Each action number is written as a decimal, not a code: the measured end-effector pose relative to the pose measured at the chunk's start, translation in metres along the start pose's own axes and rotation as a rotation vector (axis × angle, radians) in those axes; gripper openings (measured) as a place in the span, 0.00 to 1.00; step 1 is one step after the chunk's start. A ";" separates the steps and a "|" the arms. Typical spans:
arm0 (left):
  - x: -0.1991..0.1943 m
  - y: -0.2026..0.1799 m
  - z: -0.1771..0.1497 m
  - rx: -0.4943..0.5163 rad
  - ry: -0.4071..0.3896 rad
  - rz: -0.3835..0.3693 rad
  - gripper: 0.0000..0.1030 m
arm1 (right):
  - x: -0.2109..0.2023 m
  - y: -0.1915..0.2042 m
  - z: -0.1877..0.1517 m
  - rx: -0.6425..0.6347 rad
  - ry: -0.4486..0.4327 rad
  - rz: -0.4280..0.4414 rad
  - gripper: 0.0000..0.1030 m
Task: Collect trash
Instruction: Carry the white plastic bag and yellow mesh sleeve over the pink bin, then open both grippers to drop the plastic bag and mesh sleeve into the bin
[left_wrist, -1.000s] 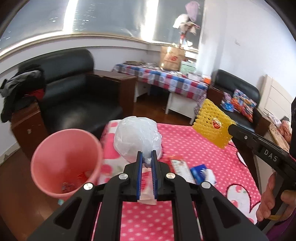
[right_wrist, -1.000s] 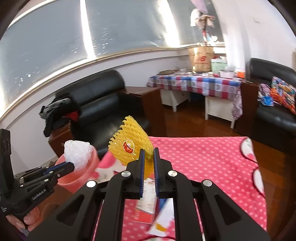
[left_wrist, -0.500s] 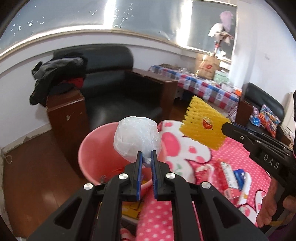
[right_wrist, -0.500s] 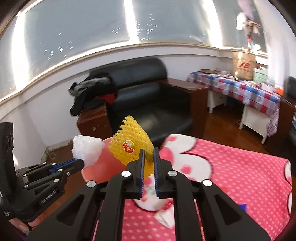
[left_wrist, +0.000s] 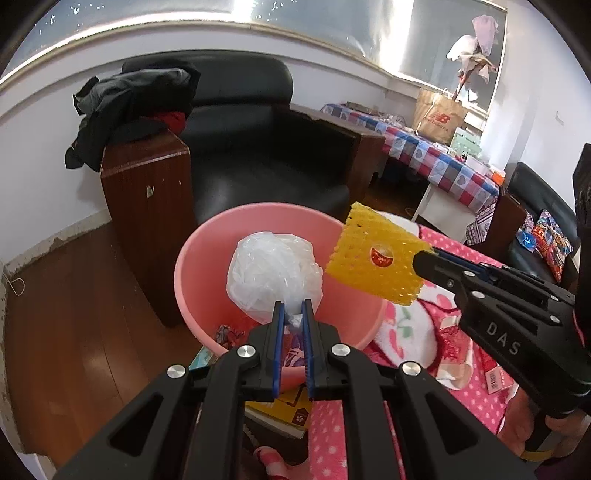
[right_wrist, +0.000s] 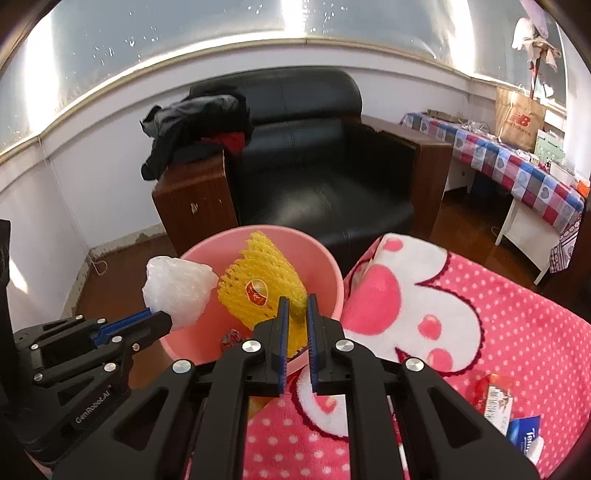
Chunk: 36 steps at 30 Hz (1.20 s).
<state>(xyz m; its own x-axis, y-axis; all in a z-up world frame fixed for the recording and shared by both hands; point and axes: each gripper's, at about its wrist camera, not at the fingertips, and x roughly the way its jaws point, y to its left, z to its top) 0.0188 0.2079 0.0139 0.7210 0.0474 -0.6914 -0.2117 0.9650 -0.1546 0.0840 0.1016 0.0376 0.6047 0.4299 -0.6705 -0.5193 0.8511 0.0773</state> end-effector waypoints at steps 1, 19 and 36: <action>0.003 0.001 0.000 0.001 0.006 -0.001 0.08 | 0.004 0.001 0.000 -0.002 0.007 -0.002 0.09; 0.042 0.006 -0.004 -0.024 0.082 -0.015 0.09 | 0.036 0.009 -0.007 -0.002 0.074 0.015 0.10; 0.027 0.007 -0.001 -0.052 0.047 -0.038 0.36 | 0.034 0.005 -0.004 0.022 0.067 0.046 0.25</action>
<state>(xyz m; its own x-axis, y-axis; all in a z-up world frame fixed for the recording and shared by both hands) 0.0359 0.2161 -0.0070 0.6975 -0.0022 -0.7166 -0.2201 0.9510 -0.2171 0.0994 0.1197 0.0127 0.5380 0.4483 -0.7139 -0.5318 0.8376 0.1252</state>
